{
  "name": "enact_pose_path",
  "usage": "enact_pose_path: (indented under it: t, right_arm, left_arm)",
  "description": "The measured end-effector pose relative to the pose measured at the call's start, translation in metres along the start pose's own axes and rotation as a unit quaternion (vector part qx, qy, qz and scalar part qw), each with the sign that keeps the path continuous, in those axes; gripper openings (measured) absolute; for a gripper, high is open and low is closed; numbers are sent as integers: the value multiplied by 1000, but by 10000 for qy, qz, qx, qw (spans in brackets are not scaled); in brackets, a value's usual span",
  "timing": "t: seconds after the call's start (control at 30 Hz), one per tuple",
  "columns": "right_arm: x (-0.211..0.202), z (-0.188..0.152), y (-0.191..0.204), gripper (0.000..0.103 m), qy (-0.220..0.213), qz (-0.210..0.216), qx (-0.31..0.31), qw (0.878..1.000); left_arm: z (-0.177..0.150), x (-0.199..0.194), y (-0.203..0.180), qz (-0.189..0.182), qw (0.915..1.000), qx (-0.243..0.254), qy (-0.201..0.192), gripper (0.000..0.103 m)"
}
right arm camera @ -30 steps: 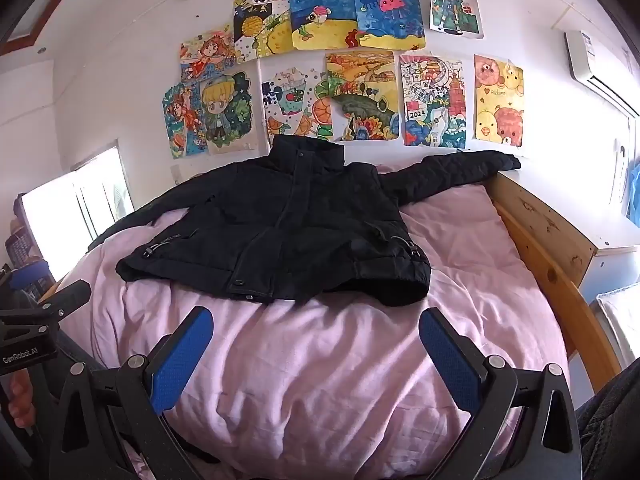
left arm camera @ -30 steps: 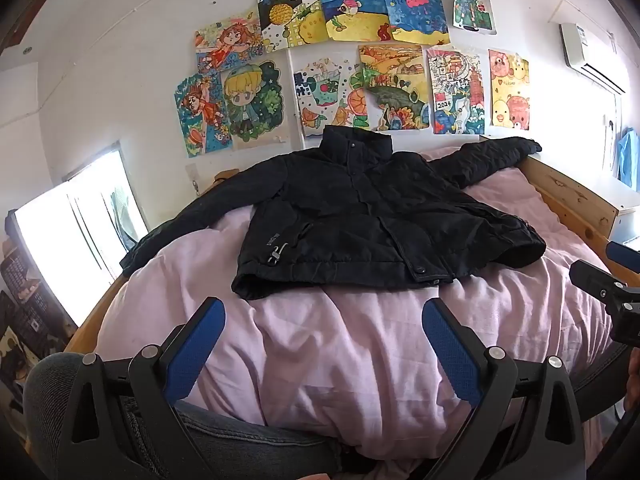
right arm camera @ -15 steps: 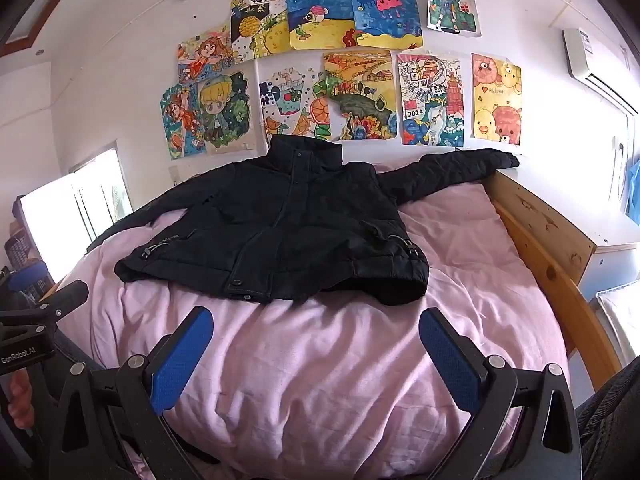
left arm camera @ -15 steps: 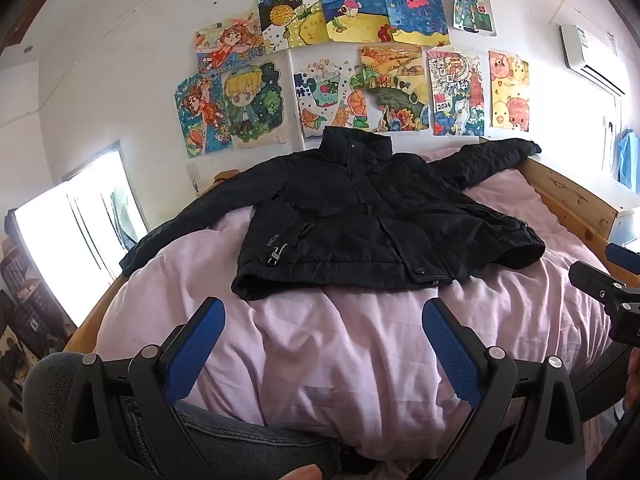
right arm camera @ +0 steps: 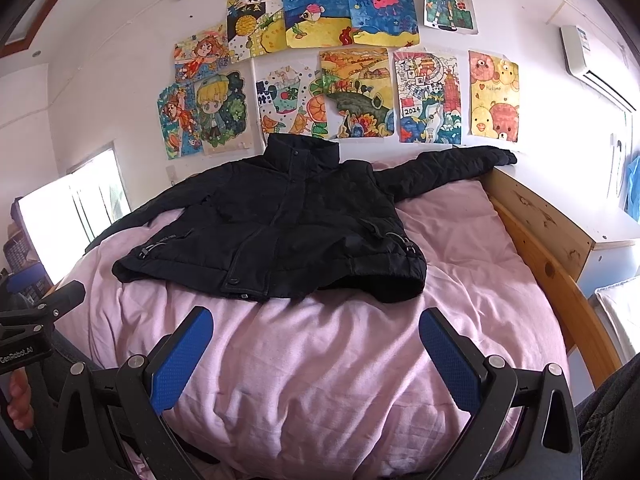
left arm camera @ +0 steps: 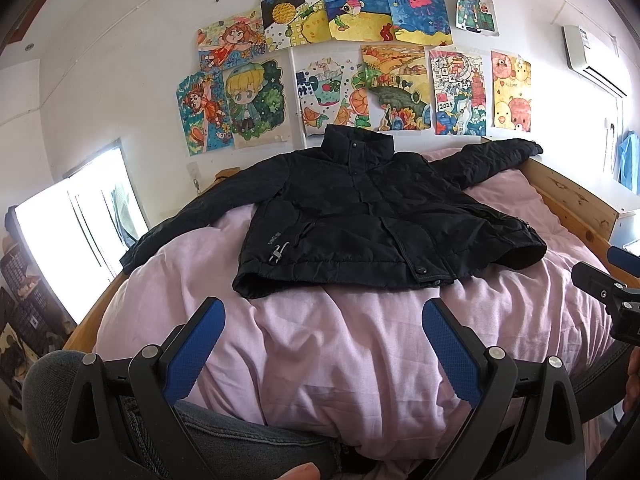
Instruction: Fold large clothes
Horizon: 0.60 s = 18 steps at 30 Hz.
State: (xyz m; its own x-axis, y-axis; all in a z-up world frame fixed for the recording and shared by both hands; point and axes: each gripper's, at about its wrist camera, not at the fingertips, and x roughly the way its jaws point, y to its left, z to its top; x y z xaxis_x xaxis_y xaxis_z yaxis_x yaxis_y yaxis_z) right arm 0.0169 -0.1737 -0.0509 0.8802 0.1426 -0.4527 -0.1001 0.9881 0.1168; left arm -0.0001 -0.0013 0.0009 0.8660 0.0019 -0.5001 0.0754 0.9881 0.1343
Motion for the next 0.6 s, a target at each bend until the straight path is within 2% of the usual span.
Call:
enact_pose_path:
  t: [0.6]
  right_arm:
    - [1, 0, 0, 103, 10, 8, 13, 10000]
  left_arm:
    - [0, -3, -1, -5, 10000, -12, -6, 97]
